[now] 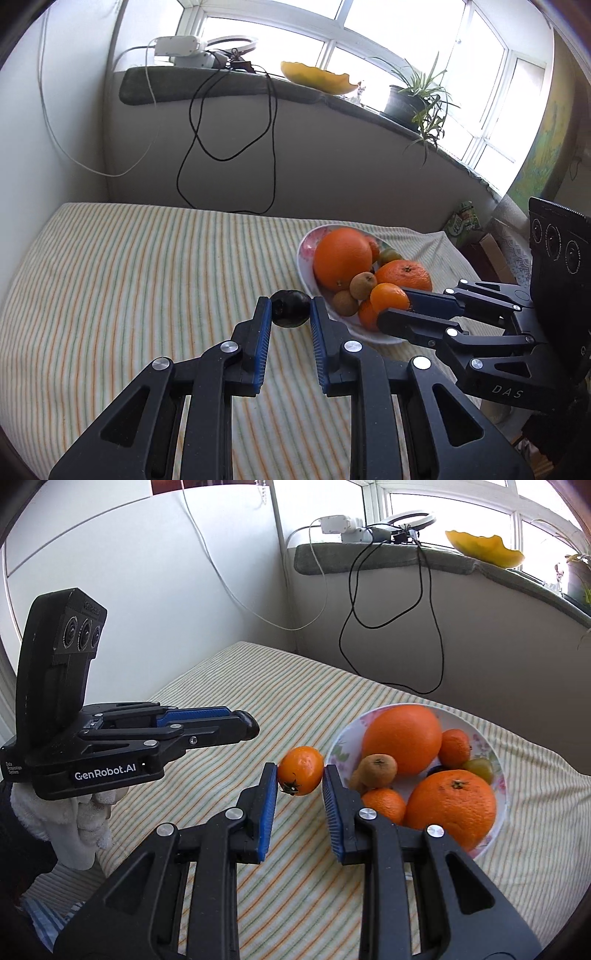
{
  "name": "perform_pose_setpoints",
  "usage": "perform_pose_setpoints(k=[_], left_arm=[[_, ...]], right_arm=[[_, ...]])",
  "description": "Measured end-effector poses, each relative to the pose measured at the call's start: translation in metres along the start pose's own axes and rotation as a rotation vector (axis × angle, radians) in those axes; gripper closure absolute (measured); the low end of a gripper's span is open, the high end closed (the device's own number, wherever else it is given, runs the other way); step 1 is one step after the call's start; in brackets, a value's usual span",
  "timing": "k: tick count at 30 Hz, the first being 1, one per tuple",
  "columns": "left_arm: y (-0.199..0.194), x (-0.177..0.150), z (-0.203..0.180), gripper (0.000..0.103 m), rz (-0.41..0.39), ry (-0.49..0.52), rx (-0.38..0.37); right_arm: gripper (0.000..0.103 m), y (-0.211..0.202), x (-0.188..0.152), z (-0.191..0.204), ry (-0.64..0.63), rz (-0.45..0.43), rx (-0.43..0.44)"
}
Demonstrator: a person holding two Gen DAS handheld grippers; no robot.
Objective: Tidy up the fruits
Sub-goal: 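Carry the plum in the left gripper to the bowl while the right carries the tangerine there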
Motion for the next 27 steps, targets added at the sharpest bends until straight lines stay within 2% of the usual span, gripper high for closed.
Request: perform_pose_setpoints(k=[12, 27], left_arm=[[0.032, 0.017, -0.053, 0.083, 0.009, 0.054, -0.072], [0.068, 0.024, -0.089, 0.083, 0.043, 0.107, -0.101]], right_arm=[[0.077, -0.021, -0.008, -0.065, 0.063, -0.021, -0.094], [0.077, -0.006, -0.019, -0.132, 0.135, 0.003, -0.137]])
Point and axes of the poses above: each gripper's, at about its wrist camera, not at the fingertips, and y roughly the way its jaws point, z to its left, x to its top, the point moved 4 cm from there along y, roughly the way its jaws point, and after that the axes turned 14 degrees about -y, right-handed, at the moved point
